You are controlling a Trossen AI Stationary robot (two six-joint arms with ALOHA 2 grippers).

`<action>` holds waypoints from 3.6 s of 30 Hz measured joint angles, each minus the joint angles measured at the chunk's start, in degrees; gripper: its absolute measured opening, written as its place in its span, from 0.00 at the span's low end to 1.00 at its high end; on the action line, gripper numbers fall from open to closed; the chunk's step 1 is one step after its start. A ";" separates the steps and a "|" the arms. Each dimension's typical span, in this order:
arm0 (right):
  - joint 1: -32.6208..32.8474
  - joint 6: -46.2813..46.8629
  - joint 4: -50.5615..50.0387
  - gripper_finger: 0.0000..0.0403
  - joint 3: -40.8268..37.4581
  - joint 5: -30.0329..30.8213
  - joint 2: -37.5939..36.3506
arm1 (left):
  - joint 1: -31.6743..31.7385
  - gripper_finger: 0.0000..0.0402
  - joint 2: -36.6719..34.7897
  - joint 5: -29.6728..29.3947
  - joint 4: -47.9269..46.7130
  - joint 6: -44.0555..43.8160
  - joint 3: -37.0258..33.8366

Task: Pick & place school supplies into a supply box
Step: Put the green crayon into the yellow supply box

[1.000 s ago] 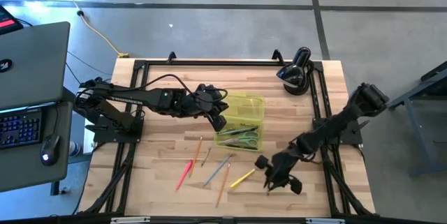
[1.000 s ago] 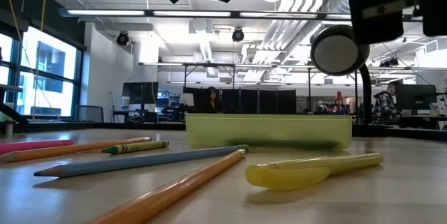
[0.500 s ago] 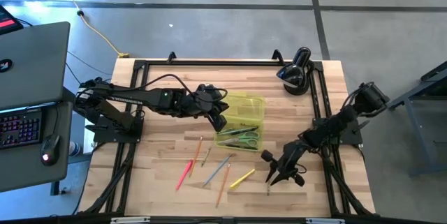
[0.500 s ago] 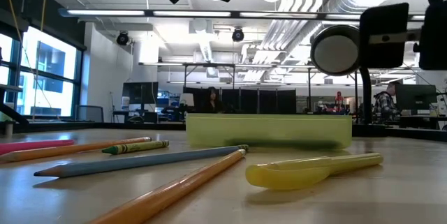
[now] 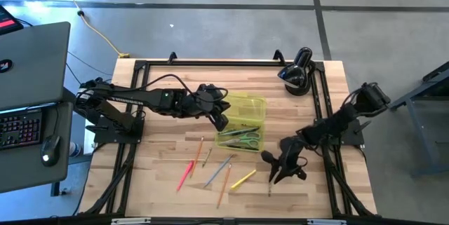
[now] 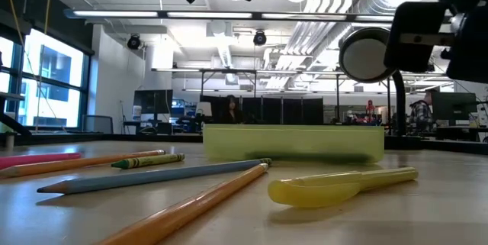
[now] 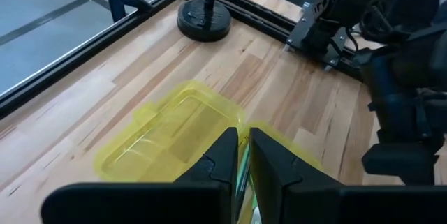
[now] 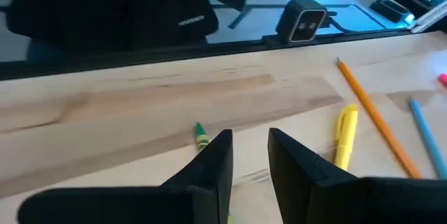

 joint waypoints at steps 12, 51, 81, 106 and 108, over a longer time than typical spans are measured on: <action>-1.68 -3.87 0.02 0.18 5.64 -7.86 11.40 | 0.00 0.17 0.50 0.02 -0.13 0.31 0.00; -3.83 -9.66 -3.34 0.14 9.11 -14.23 18.13 | 0.02 0.17 0.83 2.60 -0.15 0.92 0.00; -6.06 -7.23 7.95 0.02 9.11 -19.23 28.26 | 0.01 0.17 0.81 2.59 -0.48 2.10 0.00; -10.42 18.58 44.07 0.02 9.18 5.70 28.06 | 0.00 0.17 0.81 2.64 -0.08 1.37 0.00; -12.27 17.42 43.36 0.03 9.18 16.25 28.06 | 0.01 0.17 0.81 2.65 -0.06 0.77 0.00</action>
